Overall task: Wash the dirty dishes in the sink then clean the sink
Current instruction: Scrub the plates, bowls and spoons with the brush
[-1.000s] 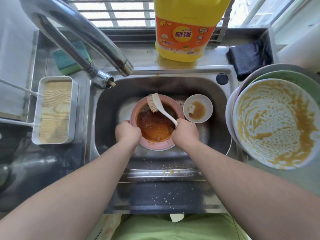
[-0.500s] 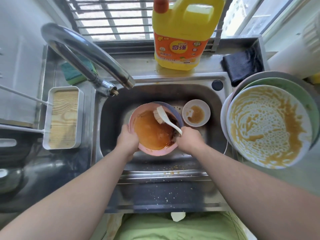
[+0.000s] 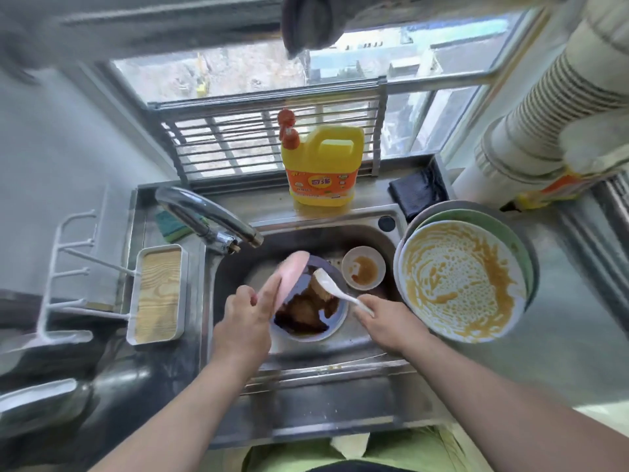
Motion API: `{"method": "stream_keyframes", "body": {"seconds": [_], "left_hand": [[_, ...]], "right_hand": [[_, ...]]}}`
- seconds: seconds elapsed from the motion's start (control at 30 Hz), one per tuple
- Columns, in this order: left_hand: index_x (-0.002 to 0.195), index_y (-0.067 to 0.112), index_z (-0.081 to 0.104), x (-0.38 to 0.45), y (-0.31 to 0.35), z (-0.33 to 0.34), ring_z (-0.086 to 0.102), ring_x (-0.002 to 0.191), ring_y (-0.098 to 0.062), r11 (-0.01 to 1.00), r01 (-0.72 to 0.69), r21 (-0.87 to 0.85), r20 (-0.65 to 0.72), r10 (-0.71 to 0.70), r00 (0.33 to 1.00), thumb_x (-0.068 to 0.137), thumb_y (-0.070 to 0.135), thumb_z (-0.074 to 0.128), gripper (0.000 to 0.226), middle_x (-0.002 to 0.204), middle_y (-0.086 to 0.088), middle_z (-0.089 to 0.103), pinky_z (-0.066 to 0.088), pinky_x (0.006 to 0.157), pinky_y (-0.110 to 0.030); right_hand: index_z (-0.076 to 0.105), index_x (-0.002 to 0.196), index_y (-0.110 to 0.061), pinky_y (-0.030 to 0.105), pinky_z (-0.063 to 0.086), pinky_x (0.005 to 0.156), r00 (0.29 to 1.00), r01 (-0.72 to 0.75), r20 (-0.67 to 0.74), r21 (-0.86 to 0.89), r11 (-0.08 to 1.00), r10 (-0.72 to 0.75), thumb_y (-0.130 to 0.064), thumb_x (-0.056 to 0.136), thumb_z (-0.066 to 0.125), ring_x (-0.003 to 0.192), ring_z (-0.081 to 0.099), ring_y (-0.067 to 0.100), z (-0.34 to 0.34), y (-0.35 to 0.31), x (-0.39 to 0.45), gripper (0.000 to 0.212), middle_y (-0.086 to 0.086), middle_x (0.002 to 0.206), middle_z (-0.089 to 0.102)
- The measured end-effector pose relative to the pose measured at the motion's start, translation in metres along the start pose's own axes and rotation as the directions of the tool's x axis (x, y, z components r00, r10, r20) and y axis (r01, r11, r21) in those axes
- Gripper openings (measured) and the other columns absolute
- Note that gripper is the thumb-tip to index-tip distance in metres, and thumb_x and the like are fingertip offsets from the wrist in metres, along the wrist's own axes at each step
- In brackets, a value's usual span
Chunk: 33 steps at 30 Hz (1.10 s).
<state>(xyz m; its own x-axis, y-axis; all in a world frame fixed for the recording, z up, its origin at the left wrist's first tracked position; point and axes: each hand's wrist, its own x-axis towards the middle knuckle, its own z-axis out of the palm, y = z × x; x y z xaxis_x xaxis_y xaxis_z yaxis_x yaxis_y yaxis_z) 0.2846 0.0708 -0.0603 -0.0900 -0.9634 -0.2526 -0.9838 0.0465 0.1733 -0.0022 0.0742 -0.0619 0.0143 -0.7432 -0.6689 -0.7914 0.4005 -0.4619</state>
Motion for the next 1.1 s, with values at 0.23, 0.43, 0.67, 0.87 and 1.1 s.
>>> {"method": "stream_keyframes", "body": {"seconds": [0.23,0.43,0.67,0.87,1.1], "left_hand": [[0.150,0.061,0.024,0.008,0.008,0.006,0.059,0.104,-0.026,0.586,0.402,-0.704,0.163,-0.418,0.894,0.089,0.022,0.048,0.077,0.124,0.000,0.056,0.049,0.091,-0.044],[0.130,0.029,0.058,-0.003,0.022,0.028,0.070,0.105,-0.030,0.066,0.520,-0.852,0.367,-0.633,0.681,0.111,0.044,0.039,0.031,0.119,-0.006,0.071,0.058,0.095,-0.054],[0.131,0.039,0.058,0.001,0.010,0.030,0.068,0.106,-0.026,0.145,0.474,-0.869,0.269,-0.665,0.697,0.112,0.041,0.037,0.028,0.117,0.001,0.071,0.058,0.096,-0.053],[0.135,0.048,0.052,0.007,0.002,0.038,0.065,0.106,-0.024,0.151,0.488,-0.859,0.259,-0.696,0.670,0.112,0.043,0.037,0.028,0.120,0.003,0.069,0.056,0.097,-0.049],[0.132,0.056,0.055,0.013,0.021,0.033,0.062,0.110,-0.015,0.123,0.419,-0.900,0.264,-0.610,0.747,0.114,0.041,0.035,0.031,0.124,0.010,0.065,0.055,0.090,-0.036]], "right_hand": [[0.046,0.149,-0.054,0.030,0.048,0.093,0.997,0.072,-0.024,0.249,0.966,-0.068,-0.036,0.107,0.040,0.111,0.065,0.023,0.014,-0.024,-0.021,0.046,0.001,0.131,0.069],[0.040,0.142,-0.053,0.044,0.053,0.099,0.955,0.242,0.145,0.123,0.963,-0.258,-0.050,0.105,0.032,0.117,0.064,0.029,0.059,-0.079,-0.046,0.037,0.001,0.131,0.069],[0.039,0.125,-0.039,0.046,0.058,0.084,0.995,0.051,0.089,-0.213,0.976,-0.033,-0.023,0.107,0.034,0.097,0.065,0.035,0.039,-0.058,0.018,0.025,0.009,0.112,0.068],[0.038,0.123,-0.050,0.048,0.052,0.082,0.968,0.157,0.194,0.021,0.987,-0.158,-0.050,0.101,0.026,0.103,0.067,0.038,0.089,-0.048,-0.049,0.025,0.007,0.109,0.073],[0.048,0.127,-0.034,0.044,0.054,0.087,0.996,0.025,0.086,-0.080,0.996,-0.018,-0.033,0.110,0.030,0.104,0.064,0.036,0.033,-0.030,0.019,0.025,0.012,0.116,0.069]]}}
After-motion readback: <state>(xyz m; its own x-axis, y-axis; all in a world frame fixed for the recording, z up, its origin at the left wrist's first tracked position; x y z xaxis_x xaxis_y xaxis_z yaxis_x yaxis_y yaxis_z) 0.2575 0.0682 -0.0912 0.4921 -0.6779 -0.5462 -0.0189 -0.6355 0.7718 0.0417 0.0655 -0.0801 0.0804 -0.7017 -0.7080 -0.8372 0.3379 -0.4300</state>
